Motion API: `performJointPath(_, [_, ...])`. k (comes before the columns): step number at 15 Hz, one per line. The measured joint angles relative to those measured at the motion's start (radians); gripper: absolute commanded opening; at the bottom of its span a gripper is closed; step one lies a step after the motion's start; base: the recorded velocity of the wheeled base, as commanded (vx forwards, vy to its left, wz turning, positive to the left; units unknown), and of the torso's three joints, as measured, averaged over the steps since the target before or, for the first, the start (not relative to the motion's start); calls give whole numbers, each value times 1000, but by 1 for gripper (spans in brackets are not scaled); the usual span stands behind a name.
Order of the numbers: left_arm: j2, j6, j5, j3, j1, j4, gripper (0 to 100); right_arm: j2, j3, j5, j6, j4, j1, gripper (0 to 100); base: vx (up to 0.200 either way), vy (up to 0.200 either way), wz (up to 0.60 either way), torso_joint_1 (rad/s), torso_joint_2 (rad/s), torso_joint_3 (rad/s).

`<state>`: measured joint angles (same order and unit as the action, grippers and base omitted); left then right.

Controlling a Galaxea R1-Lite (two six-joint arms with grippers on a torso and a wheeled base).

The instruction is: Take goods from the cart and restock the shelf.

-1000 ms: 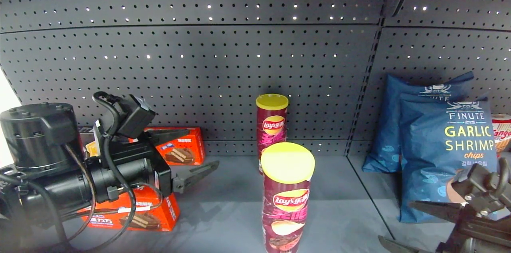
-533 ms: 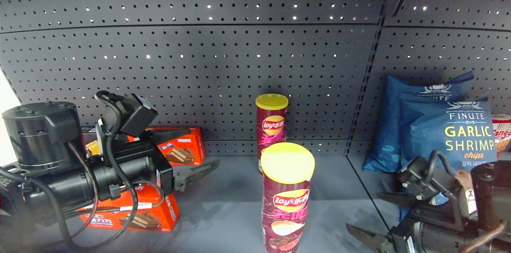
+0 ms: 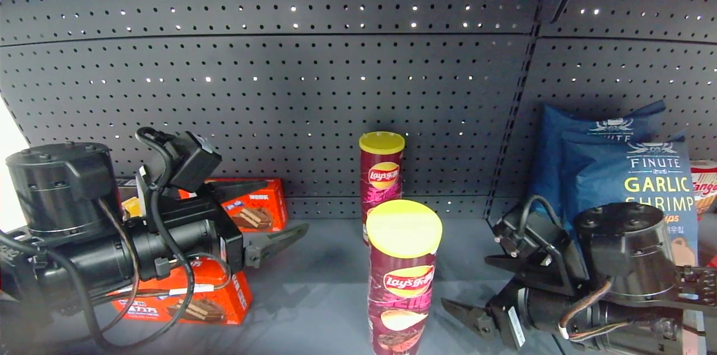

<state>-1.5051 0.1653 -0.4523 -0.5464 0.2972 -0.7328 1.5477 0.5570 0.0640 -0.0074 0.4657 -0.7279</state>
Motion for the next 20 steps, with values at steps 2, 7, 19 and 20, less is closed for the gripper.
performJointPath(2, [-4,0,0,-4,0,0,100,28,25,0,0,0,-13,100,0,0,0,0,0,0])
performJointPath(7, [-8,0,1,-7,-8,0,100,66,47,0,0,0,-39,100,0,0,0,0,0,0])
performJointPath(19, [-11,0,1,-7,-8,0,100,77,47,0,0,0,-73,100,0,0,0,0,0,0])
performJointPath(20, [-11,0,1,-7,-7,0,100,77,47,0,0,0,-73,100,0,0,0,0,0,0])
